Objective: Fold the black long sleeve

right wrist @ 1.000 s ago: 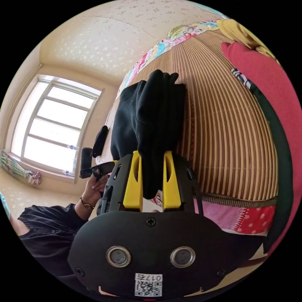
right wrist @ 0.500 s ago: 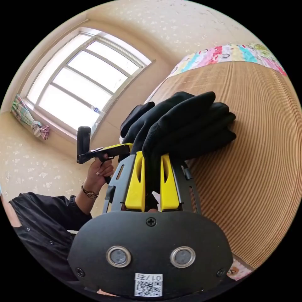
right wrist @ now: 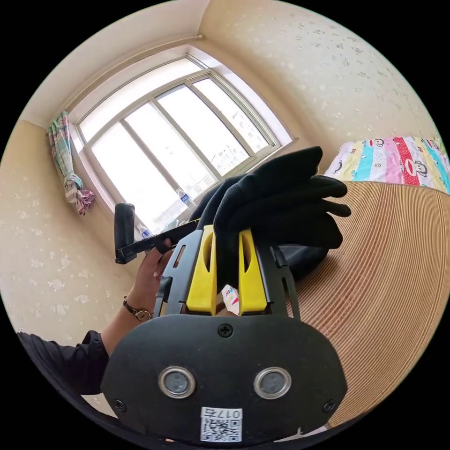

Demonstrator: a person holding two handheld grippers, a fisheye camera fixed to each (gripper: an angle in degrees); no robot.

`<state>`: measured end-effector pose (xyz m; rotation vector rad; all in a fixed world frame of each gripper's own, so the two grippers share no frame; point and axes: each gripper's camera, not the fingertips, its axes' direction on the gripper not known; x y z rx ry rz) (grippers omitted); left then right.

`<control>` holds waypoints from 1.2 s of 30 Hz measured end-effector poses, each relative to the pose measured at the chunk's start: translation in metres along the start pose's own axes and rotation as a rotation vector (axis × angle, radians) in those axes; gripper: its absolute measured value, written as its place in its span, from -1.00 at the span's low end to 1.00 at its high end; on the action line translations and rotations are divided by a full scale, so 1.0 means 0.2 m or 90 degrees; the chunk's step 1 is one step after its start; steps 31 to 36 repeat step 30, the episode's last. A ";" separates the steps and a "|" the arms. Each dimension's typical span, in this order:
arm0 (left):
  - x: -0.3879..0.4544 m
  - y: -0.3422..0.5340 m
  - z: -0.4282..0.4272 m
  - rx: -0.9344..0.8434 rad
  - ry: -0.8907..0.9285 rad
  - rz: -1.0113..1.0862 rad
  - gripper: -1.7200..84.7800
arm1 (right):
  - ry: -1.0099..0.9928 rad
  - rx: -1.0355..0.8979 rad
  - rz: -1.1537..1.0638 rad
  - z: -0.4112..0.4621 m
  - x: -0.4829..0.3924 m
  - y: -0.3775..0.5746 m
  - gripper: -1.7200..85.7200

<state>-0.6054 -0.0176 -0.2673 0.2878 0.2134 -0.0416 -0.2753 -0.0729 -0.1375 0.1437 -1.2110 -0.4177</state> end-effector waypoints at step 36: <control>0.75 1.13 0.57 -0.080 0.182 -0.124 -0.84 | 0.611 0.006 0.065 -2.42 0.25 1.39 -0.87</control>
